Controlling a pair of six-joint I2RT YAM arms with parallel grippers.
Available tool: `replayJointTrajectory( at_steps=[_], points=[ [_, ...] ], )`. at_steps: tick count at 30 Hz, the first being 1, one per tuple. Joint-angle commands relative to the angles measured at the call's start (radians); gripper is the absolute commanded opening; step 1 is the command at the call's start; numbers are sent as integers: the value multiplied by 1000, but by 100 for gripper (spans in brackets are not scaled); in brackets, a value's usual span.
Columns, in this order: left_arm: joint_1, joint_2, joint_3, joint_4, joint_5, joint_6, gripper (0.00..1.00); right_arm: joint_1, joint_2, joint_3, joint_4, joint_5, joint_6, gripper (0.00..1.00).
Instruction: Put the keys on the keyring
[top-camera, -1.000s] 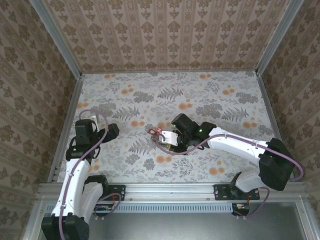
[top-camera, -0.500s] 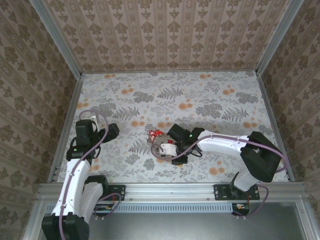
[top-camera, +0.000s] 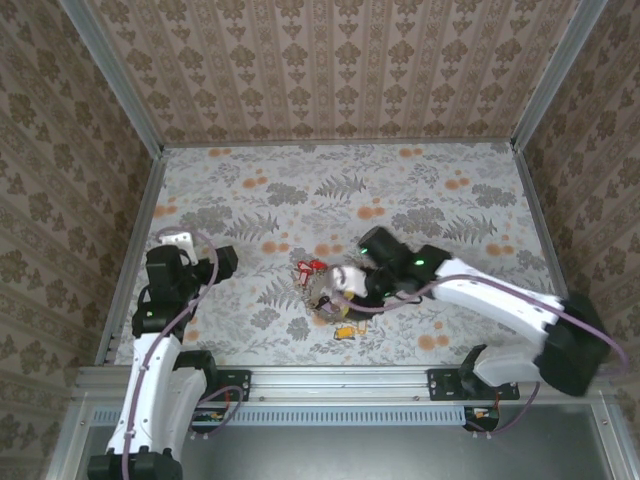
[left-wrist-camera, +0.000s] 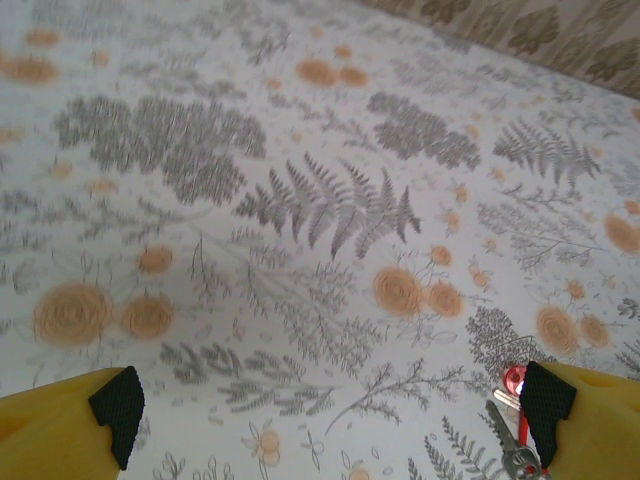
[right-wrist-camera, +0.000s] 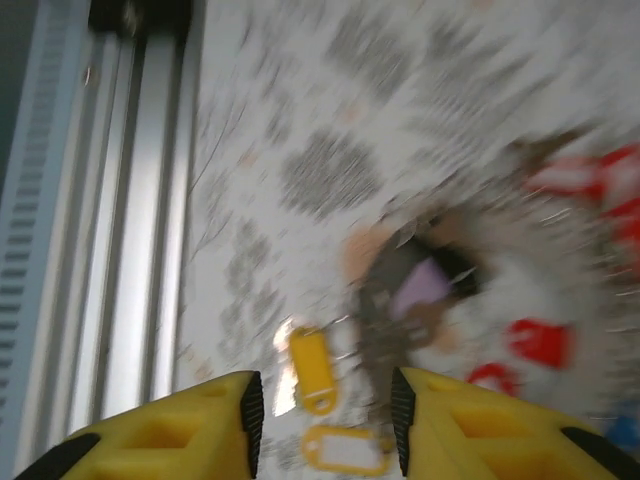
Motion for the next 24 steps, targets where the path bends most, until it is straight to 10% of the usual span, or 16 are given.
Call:
replayJointTrajectory(
  at_steps=[1,3,14,24],
  points=[
    [-37,-43,-3,82,33,163,100,-71,-188,-74,231,68,105,61],
    [-72,-63,13,76,-25,210,100,-103,-296,-124,339,186,157,99],
    [-207,8,-26,310,-256,459,100,-275,-695,-400,672,906,381,100],
    [-56,412,-172,760,-202,407,100,-647,-366,-746,1172,554,530,100]
  ],
)
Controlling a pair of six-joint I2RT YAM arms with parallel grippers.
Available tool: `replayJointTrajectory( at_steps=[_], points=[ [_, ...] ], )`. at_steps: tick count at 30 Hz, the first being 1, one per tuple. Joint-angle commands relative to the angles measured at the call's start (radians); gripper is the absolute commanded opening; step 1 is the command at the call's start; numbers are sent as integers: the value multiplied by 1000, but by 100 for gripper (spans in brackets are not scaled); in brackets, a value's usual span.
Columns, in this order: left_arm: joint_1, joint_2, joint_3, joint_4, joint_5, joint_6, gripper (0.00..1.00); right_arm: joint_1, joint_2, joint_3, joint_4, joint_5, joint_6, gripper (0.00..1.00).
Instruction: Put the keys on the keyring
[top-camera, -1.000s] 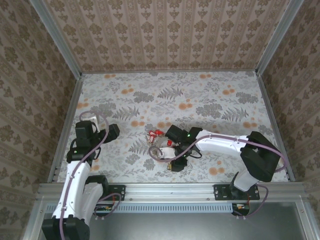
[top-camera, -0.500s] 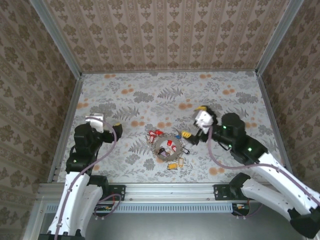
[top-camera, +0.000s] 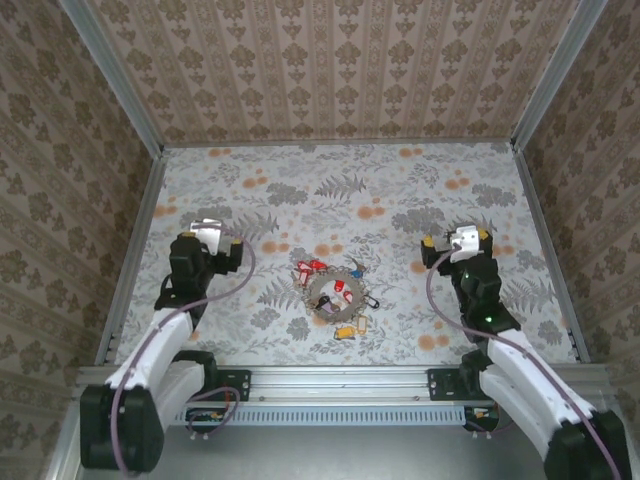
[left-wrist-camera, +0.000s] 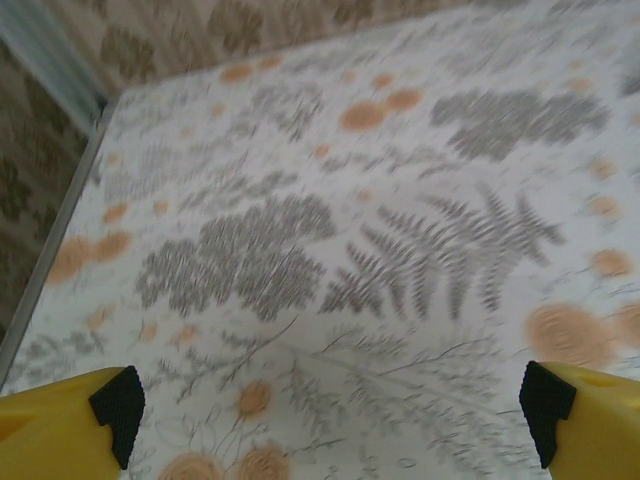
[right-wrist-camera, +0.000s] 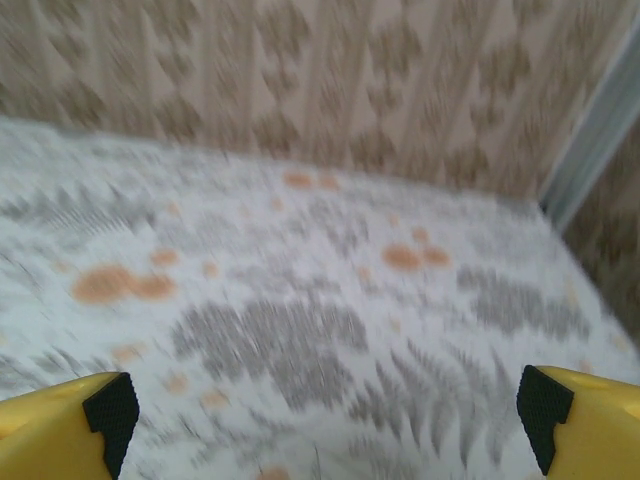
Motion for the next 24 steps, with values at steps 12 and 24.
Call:
replayJointTrajectory(
  at_steps=[12,24],
  points=[
    [85,405,14,507,113,-36,100,-150,646,73,578,-289,67,100],
    [88,597,42,647,78,-56,100,-156,775,201,462,-144,131,100]
  ],
)
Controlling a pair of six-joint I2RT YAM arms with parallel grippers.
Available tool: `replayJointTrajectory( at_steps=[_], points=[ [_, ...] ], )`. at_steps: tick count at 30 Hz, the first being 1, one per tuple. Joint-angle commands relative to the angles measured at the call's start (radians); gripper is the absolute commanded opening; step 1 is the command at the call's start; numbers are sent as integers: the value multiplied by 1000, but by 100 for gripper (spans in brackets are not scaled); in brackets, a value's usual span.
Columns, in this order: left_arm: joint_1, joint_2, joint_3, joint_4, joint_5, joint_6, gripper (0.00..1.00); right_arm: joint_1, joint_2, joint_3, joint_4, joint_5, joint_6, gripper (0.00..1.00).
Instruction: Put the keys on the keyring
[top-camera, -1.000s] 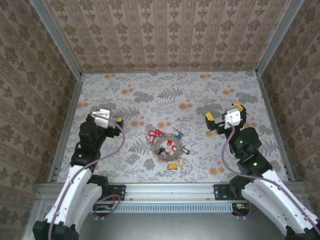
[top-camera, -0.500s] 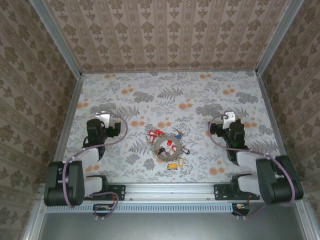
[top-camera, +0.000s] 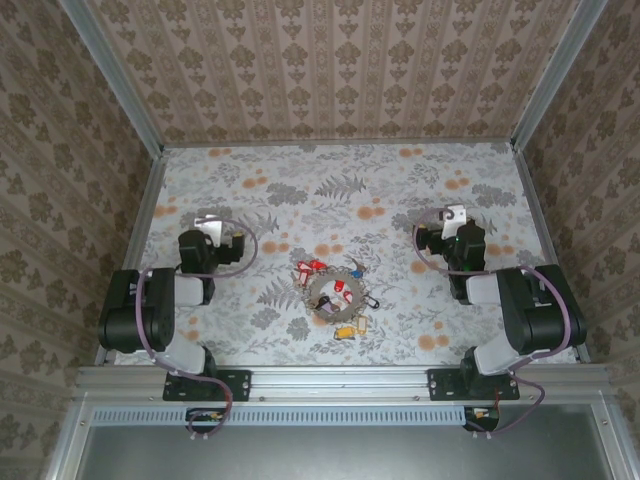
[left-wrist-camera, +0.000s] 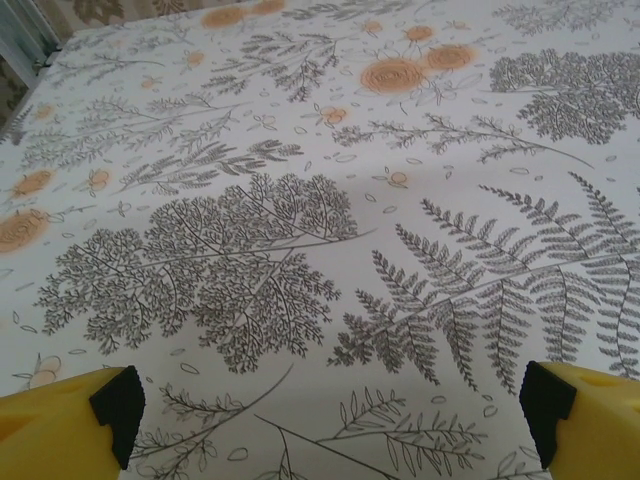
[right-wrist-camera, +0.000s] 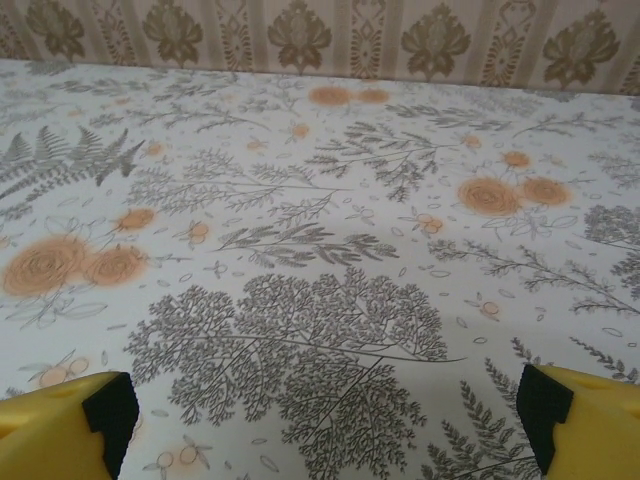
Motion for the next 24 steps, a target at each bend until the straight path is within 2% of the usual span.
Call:
replayJointTrajectory(
  at_steps=[1,3,24],
  points=[
    [6,-5,31,42,-18,-26,100,-7,1,34,-55,107,69,100],
    [7,-8,48,3,-58,-49,100,-1,0,32,-51,113,63,100],
    [9,-7,48,6,-57,-49,100,0,4,42,-65,105,60,100]
  ],
)
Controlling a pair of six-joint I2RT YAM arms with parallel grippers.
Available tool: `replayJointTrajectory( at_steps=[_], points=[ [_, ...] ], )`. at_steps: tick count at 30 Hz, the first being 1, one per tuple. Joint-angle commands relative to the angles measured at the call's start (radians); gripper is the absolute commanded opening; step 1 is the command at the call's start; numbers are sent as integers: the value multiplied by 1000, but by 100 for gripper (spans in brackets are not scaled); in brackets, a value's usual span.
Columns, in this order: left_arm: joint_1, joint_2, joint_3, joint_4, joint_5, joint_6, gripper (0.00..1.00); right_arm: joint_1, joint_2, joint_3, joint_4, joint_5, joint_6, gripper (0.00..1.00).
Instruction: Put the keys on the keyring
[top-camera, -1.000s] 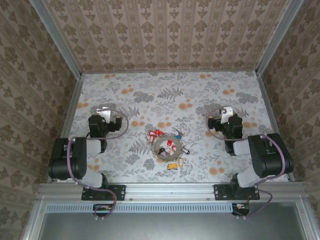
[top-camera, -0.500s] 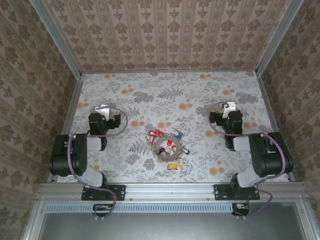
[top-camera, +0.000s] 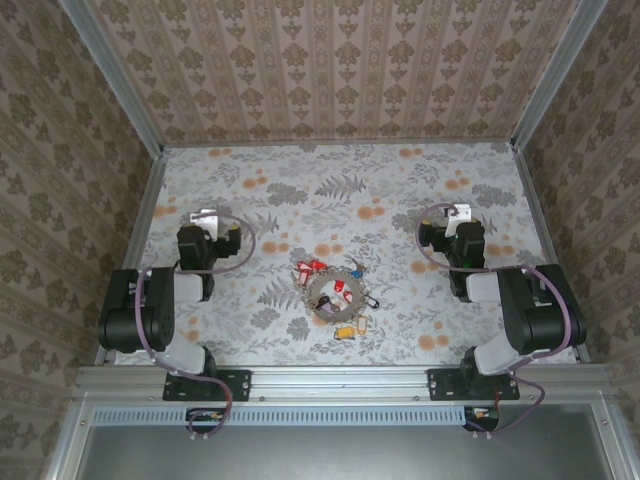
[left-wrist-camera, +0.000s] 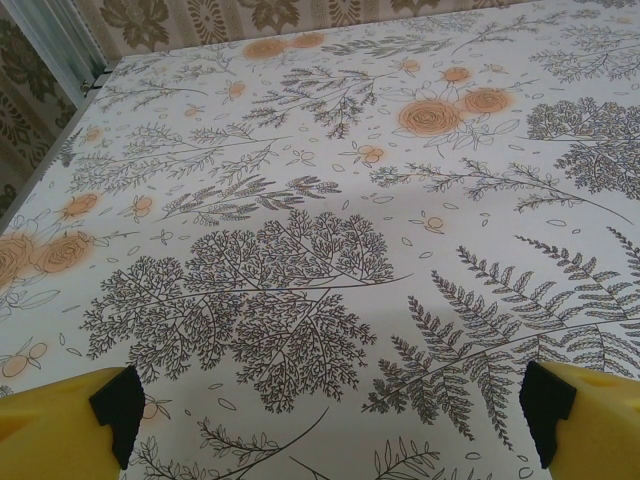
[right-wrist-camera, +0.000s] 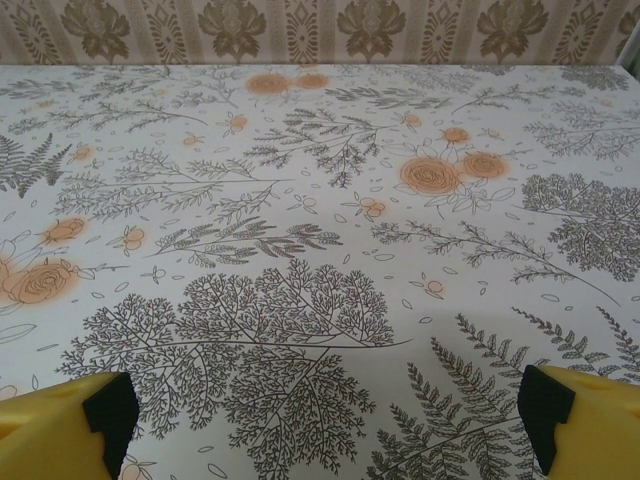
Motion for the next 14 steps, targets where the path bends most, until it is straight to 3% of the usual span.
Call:
replayJointTrajectory(
  at_steps=[1,14],
  points=[
    [8,-7,18,-1,-6,-19,100,-3,5,30,-26,6,26,100],
    [-1,-8,16,3,-17,-14,100,0,-4,14,-4,12,22,100]
  ],
)
